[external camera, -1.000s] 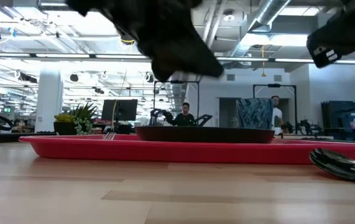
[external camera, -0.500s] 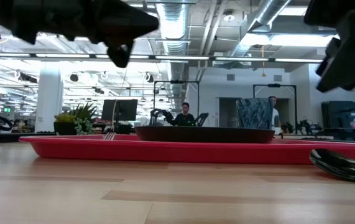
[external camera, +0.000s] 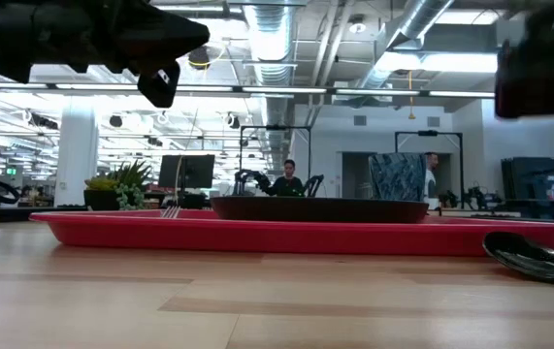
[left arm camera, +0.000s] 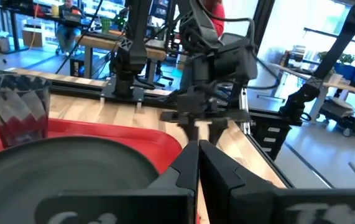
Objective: Pick and place plate/cup/fork/spoon on tray
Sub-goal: Put the black spoon in between the black plate and the pink fork on the red tray
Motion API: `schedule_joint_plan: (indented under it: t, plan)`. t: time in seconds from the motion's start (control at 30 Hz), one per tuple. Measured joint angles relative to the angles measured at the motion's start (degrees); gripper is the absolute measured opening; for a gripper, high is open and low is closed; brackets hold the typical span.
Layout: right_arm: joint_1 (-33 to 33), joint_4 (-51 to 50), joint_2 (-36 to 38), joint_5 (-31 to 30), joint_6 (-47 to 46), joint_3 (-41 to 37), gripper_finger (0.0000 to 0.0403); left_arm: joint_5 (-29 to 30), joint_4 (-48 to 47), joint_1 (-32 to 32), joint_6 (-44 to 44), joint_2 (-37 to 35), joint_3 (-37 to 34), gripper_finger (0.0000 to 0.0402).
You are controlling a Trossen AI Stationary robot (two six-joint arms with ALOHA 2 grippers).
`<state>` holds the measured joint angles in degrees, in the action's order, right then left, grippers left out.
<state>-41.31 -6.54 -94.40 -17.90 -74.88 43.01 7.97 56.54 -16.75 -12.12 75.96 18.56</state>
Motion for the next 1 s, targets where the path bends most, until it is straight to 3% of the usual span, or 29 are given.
schedule_joint_plan:
  t: [0.13,0.33,0.77,1.0]
  plan:
    - [1.2,3.3,-2.8,-0.2,0.9,0.0,0.0181,0.0,-0.2,-0.7,-0.3,0.1,0.0,0.0]
    - [1.0,5.1,-3.4,-2.6,1.2,0.0,0.0175,0.2,-0.3,-1.4,0.3,0.1,0.1,0.0]
    - [3.8,14.1,-7.9,-4.7,7.3,0.0,0.0116,0.0,-2.8,-1.4,0.5,0.2,0.1,0.0]
    - [3.6,14.9,-8.0,-5.2,7.3,0.0,0.0054,0.0,-3.6,-1.4,0.5,0.2,0.1,0.0]
